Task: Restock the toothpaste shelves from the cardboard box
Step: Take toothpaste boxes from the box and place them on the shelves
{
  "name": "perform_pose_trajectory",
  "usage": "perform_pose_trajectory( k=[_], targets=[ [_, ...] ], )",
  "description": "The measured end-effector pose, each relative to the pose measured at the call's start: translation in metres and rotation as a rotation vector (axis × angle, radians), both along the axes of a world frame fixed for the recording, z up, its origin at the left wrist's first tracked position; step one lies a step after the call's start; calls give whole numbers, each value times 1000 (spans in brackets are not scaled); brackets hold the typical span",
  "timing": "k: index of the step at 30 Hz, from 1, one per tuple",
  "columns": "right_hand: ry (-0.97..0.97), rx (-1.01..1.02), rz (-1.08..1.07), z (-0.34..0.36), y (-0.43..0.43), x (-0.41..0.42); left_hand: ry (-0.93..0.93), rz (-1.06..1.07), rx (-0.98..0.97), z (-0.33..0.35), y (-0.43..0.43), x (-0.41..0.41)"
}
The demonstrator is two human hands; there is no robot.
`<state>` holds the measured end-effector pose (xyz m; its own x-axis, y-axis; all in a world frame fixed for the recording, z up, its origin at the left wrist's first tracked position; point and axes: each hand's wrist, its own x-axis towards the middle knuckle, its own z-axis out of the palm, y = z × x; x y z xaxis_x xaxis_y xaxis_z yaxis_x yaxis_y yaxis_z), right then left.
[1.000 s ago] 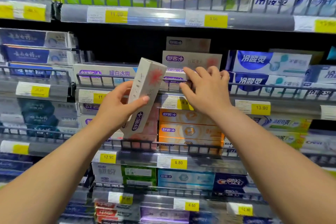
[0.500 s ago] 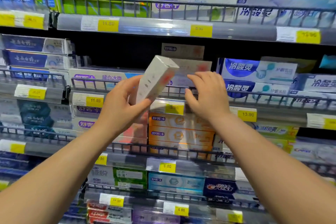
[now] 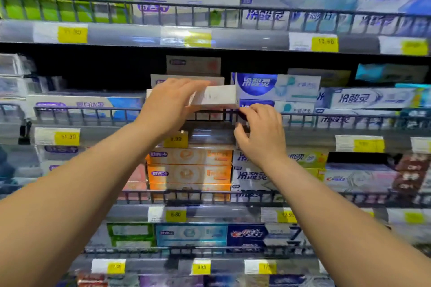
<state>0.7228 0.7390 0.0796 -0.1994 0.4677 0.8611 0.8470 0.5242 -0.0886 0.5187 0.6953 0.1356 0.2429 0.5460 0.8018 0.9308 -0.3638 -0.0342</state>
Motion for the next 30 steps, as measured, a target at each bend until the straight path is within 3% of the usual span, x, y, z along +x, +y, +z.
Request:
perform_pose_trajectory(
  k=[7, 14, 30],
  targets=[
    [45, 54, 1, -1, 5, -1, -35, 55, -184, 23, 17, -5],
    [73, 87, 7, -4, 9, -3, 70, 51, -341, 30, 25, -15],
    [105, 63, 1, -5, 15, -8, -53, 67, -384, 49, 22, -14]
  ],
)
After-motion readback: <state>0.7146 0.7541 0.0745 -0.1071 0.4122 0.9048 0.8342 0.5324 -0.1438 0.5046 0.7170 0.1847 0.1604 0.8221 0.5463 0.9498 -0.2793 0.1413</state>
